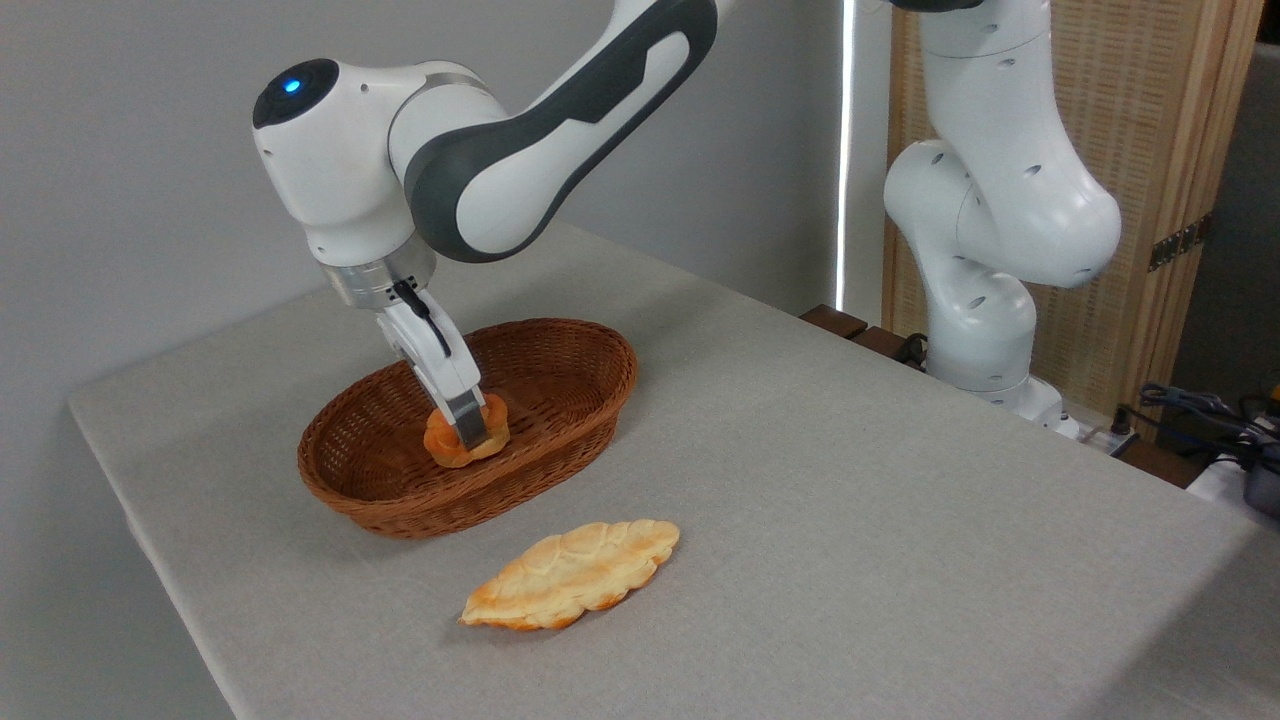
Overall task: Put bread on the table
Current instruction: 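Close the gripper on the orange bread roll in the basket, then lift the held roll up out of the wicker basket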
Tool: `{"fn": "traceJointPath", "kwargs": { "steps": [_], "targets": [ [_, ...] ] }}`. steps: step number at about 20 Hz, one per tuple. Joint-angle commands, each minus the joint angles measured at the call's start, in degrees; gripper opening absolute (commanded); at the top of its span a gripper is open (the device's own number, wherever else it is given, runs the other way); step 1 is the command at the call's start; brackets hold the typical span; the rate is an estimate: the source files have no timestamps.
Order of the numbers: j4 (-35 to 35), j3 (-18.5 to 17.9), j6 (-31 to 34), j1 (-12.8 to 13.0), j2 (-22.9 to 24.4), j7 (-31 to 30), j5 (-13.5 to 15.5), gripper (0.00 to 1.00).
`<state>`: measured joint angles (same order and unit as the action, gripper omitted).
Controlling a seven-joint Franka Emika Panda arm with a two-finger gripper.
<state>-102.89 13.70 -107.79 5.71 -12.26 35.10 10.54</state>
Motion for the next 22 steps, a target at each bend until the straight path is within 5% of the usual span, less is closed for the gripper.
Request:
{"fn": "traceJointPath", "kwargs": {
  "steps": [1, 4, 12, 15, 17, 19, 20, 22],
  "targets": [
    [0.76, -1.22, -0.14, 0.0, 1.88, 0.32, -0.43, 0.45],
    [0.76, -1.65, -0.14, -0.17, 4.43, 0.24, -0.17, 0.46],
    [-0.12, -9.9, 7.58, -0.17, 14.18, 3.38, -0.61, 0.48],
    [-3.53, -13.95, 7.85, -0.17, 16.56, 8.83, -3.76, 0.51],
    [-6.62, -14.05, 7.85, -0.52, 17.09, 11.74, -7.19, 0.72],
    [-8.99, -14.05, 7.77, -0.96, 17.0, 13.59, -10.79, 0.79],
    [-9.95, -14.05, 7.77, -1.05, 16.65, 14.72, -11.93, 0.97],
    [-10.4, -14.14, 7.77, -1.57, 16.3, 16.13, -12.12, 1.0]
  ]
}}
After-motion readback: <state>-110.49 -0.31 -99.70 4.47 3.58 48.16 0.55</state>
